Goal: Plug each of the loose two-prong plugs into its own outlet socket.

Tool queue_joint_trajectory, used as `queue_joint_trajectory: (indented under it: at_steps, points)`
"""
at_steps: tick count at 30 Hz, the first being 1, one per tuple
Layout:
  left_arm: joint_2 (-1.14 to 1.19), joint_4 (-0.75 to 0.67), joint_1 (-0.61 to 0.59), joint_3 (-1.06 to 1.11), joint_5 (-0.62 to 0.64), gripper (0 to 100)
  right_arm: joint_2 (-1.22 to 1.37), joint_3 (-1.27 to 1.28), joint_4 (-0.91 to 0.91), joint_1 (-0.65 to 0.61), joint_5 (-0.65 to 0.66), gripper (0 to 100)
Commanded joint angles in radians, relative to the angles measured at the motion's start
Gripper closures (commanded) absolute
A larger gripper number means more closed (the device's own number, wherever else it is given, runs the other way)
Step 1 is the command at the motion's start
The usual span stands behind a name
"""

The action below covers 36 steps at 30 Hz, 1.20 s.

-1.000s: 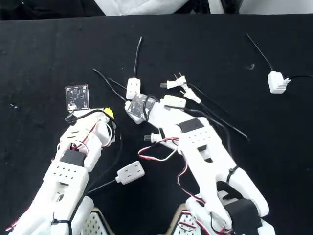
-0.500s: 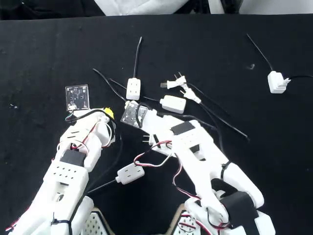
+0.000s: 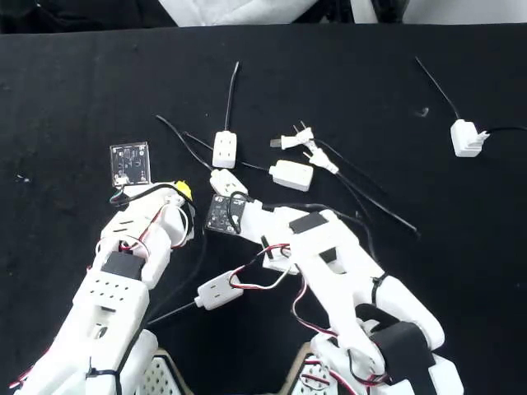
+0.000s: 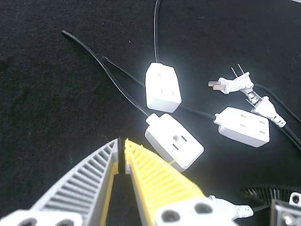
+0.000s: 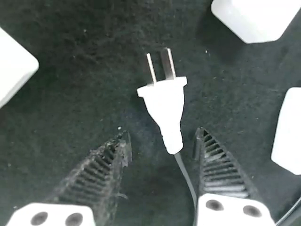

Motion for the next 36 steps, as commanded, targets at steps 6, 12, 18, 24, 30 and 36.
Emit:
queue_joint_trajectory:
  at_steps: [6, 12, 18, 24, 30, 36]
  points:
    - [-0.009, -0.012, 0.005, -0.019, -0.005, 97, 0.022, -0.127, 0.003, -0.006, 0.014, 94.3]
    - [-0.009, -0.012, 0.005, -0.018, -0.005, 97, 0.148, -0.166, 0.006, -0.006, 0.017, 86.5]
    - [-0.009, -0.012, 0.005, -0.019, -0.005, 97, 0.219, -0.229, 0.071, -0.008, 0.101, 86.5]
    - [-0.009, -0.012, 0.005, -0.019, -0.005, 97, 0.242, -0.320, 0.157, -0.008, 0.161, 98.5]
    - [-0.009, -0.012, 0.005, -0.019, -0.005, 97, 0.217, -0.314, 0.213, -0.008, 0.106, 98.8]
    - [-0.009, -0.012, 0.005, -0.019, -0.005, 97, 0.010, -0.143, 0.143, -0.008, -0.048, 98.8]
